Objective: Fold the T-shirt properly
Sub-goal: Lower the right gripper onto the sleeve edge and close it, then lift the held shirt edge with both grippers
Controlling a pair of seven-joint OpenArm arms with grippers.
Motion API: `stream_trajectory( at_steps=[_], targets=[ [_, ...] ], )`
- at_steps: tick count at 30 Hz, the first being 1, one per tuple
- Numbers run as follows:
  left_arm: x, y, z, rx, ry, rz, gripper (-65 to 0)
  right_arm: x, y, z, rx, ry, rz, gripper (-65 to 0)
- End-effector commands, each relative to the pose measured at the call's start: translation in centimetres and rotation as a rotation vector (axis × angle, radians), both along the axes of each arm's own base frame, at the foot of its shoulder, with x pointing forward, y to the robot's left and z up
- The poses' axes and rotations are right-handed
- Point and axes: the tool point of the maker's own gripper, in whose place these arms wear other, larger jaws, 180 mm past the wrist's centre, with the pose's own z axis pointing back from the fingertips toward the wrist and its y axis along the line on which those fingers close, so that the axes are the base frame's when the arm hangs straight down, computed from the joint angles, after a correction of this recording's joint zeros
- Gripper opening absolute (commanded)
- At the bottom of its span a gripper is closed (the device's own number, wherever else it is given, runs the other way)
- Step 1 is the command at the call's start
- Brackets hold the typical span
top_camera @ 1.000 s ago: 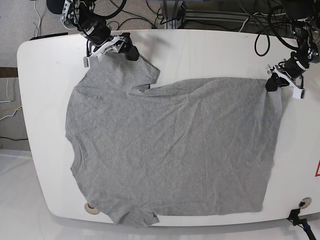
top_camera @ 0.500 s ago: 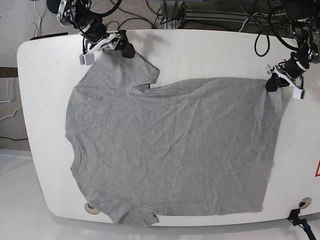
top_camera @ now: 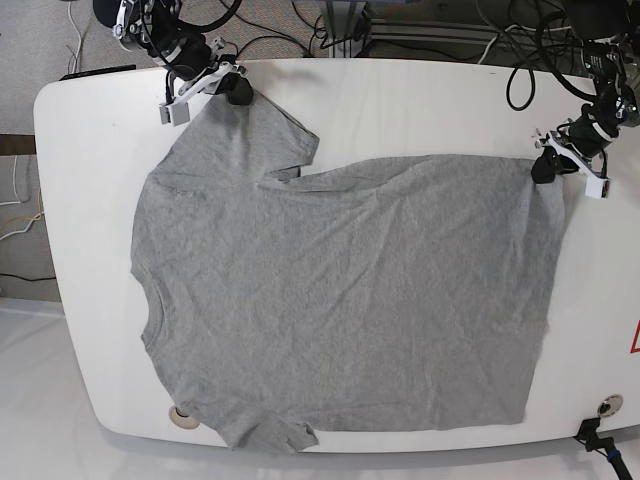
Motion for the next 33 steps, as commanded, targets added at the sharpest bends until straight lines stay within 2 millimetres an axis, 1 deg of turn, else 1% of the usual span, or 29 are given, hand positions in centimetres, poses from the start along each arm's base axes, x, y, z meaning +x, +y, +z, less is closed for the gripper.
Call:
stream_trajectory(
  at_steps=[1,10,12,15,17,20,21,24,26,27,28,30,33],
  targets=[
    [0.3,0.8,0.6,0.028,-0.005,-0.008,-65.0,-0.2,-0.3,0.1,-0.017,0.002,0.011,-65.0],
    [0.1,0.8,0.5,0.029,-0.002,-0.009,-65.0,-0.1,-0.3,0.2,-0.019,-0.002,0.013,-65.0],
    [0.4,0.6,1.0,0.037,-0.017,-0.018,-65.0,0.3,-0.4,1.1,-0.033,-0.029,0.019,-65.0],
    [-0.2,0.2,1.9,0.066,-0.034,-0.05,-65.0,0.4,-0.3,2.7,-0.058,-0.068,0.033,-65.0],
    [-0.9,0.2,2.5,0.094,-0.035,-0.076,-65.0,0.4,-0.3,4.1,-0.083,-0.103,0.048,-65.0],
    [-2.7,0.0,2.8,0.126,-0.017,-0.114,-65.0,-1.0,-0.2,4.8,-0.101,-0.094,0.062,-65.0],
    [-3.5,-0.1,2.7,0.132,-0.006,-0.122,-65.0,-1.6,-0.2,4.7,-0.102,-0.082,0.066,-65.0],
    [-5.3,0.5,3.4,0.168,0.002,-0.122,-65.0,-3.3,-0.2,4.3,-0.106,-0.046,0.073,-65.0],
    [-6.5,0.6,4.0,0.191,0.008,-0.133,-65.0,-4.1,-0.2,4.2,-0.106,-0.026,0.075,-65.0],
    [-7.0,0.5,4.2,0.199,0.008,-0.14,-65.0,-4.2,-0.2,4.3,-0.108,-0.031,0.073,-65.0],
    [-7.2,0.4,4.5,0.206,0.006,-0.147,-65.0,-4.2,-0.3,4.4,-0.108,-0.04,0.065,-65.0],
    [-7.0,0.1,5.2,0.218,-0.015,-0.157,-65.0,-3.7,-0.6,4.8,-0.118,-0.066,0.058,-65.0],
    [-6.4,-0.3,6.3,0.233,-0.049,-0.176,-65.0,-2.0,-1.0,5.3,-0.139,-0.109,0.085,-65.0]
  ],
)
